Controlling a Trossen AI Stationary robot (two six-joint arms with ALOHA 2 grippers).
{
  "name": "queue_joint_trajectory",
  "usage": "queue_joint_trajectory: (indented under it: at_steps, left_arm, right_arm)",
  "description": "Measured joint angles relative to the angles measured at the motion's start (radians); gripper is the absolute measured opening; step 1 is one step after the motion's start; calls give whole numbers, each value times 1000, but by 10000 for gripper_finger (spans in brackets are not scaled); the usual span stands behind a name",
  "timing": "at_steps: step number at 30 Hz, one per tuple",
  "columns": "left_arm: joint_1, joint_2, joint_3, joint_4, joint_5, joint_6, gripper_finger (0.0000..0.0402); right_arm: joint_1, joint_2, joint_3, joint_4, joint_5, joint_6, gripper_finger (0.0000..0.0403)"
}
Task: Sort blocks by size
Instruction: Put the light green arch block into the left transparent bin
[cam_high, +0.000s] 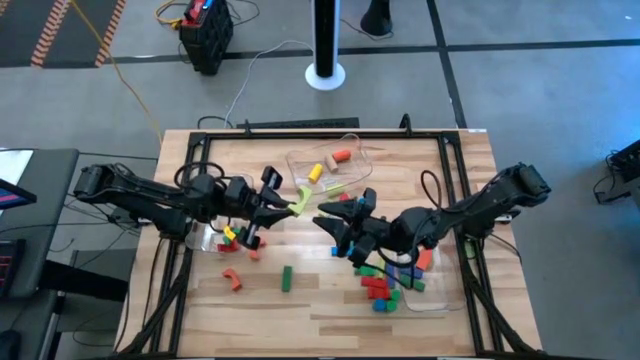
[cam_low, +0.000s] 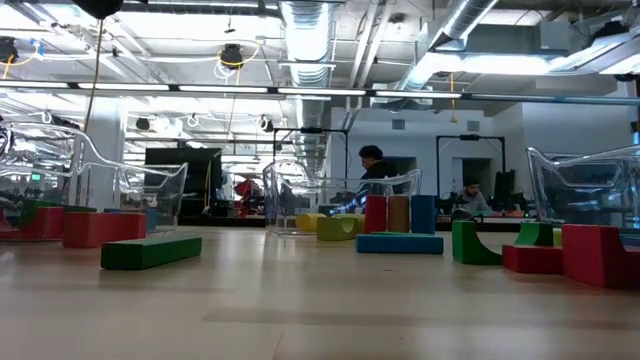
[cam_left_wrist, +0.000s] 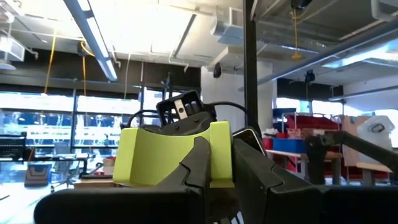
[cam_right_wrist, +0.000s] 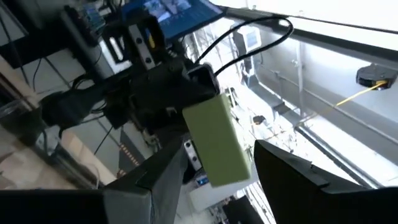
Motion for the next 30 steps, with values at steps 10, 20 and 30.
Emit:
queue_joint_trajectory:
  at_steps: [10,20,30]
  left_arm:
    - [-8,41,46,16,-5,-5,43]
    - [-7,36,46,6,-12,43,43]
    - [-7,37,45,20,-11,53,43]
  right_arm:
    - [-14,157,126,74,86,-144,228]
    - [23,167,137,122,199,-234,228]
    - [49,167,137,189,232,-330,228]
